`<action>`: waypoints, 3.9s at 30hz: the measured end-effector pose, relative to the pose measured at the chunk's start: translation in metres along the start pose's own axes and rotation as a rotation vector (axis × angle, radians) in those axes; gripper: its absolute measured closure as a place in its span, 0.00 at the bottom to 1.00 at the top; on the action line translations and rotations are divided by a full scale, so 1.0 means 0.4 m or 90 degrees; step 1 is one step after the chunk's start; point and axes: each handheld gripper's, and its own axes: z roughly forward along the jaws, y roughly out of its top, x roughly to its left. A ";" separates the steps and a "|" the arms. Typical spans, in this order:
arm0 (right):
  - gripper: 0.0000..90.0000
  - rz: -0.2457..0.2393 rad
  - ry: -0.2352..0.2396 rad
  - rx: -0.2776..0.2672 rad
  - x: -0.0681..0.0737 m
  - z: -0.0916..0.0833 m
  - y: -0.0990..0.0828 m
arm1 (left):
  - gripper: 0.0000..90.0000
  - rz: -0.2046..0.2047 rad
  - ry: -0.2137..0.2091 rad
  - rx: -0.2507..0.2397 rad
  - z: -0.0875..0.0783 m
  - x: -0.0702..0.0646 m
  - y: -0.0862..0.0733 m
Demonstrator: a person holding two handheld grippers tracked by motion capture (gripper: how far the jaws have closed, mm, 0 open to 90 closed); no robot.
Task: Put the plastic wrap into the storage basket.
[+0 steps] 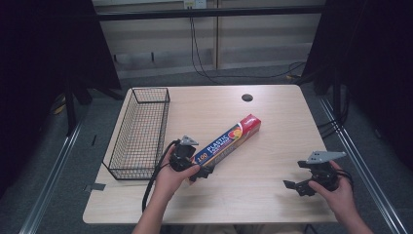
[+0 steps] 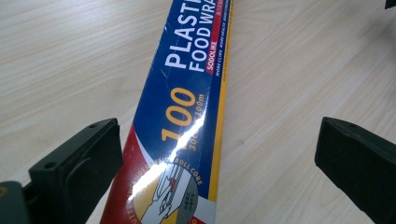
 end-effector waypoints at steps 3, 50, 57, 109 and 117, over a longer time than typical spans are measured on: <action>0.02 -0.002 0.000 0.000 -0.001 -0.002 -0.001 | 0.01 0.004 -0.004 0.005 0.000 0.000 0.005; 0.03 -0.006 0.007 -0.018 0.000 -0.001 0.010 | 0.06 0.021 -0.011 0.088 0.210 0.013 0.181; 0.03 -0.009 0.006 -0.016 -0.001 0.001 0.010 | 0.11 0.018 -0.009 0.112 0.234 0.019 0.187; 0.02 -0.012 0.023 -0.025 -0.001 -0.003 0.013 | 0.48 -0.037 0.072 0.222 0.107 0.046 0.266; 0.02 -0.011 0.021 -0.024 0.000 -0.002 0.012 | 0.48 -0.087 0.084 0.219 0.079 0.057 0.265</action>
